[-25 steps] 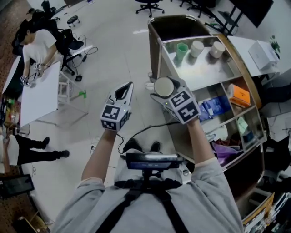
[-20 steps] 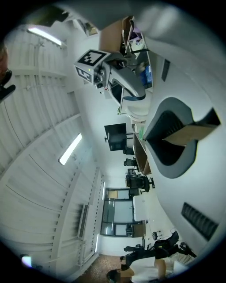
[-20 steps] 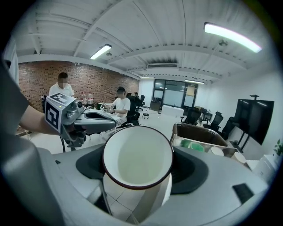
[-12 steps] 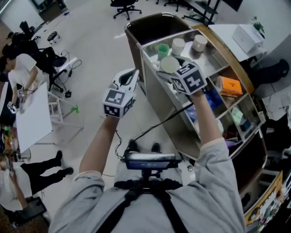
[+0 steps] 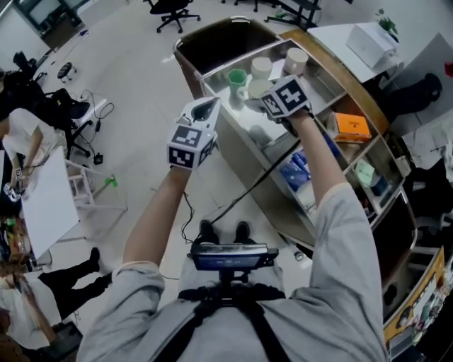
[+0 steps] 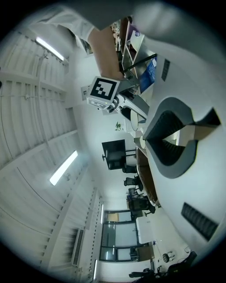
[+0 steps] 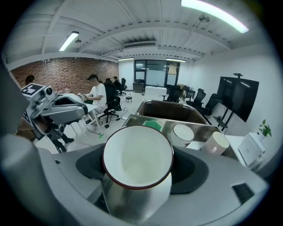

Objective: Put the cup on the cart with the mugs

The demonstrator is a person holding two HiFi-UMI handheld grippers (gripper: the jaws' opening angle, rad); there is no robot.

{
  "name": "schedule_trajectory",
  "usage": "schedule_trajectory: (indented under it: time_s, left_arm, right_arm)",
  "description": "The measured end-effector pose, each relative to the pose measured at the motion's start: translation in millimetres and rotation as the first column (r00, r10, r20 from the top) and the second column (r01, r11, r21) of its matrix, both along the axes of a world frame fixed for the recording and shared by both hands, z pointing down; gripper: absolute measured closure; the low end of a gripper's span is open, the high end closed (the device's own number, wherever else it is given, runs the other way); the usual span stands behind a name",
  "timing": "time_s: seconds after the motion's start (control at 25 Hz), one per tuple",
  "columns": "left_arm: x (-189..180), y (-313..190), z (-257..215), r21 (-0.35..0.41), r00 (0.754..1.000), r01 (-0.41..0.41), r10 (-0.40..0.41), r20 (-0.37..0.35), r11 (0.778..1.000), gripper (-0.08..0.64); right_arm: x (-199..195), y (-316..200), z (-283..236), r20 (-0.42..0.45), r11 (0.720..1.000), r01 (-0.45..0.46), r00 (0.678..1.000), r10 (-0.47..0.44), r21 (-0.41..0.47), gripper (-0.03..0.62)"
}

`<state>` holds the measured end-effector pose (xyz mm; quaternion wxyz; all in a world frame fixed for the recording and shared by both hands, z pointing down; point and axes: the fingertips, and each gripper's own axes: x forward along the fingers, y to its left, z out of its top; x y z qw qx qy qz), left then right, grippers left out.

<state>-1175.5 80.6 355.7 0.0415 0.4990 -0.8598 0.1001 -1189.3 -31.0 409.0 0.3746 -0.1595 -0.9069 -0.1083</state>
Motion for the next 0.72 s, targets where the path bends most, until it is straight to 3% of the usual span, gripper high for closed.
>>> schedule_trajectory:
  time_s: [0.28, 0.72]
  left_arm:
    - [-16, -5, 26, -0.025, 0.999, 0.017, -0.018, -0.045, 1.0, 0.558]
    - [-22, -8, 33, -0.027, 0.998, 0.027, -0.029, -0.052, 0.999, 0.558]
  right_arm:
    - [-16, -12, 35, -0.068, 1.0, 0.022, 0.998, -0.021, 0.013, 0.181]
    - [-25, -17, 66, -0.122, 1.0, 0.03, 0.992, -0.029, 0.008, 0.181]
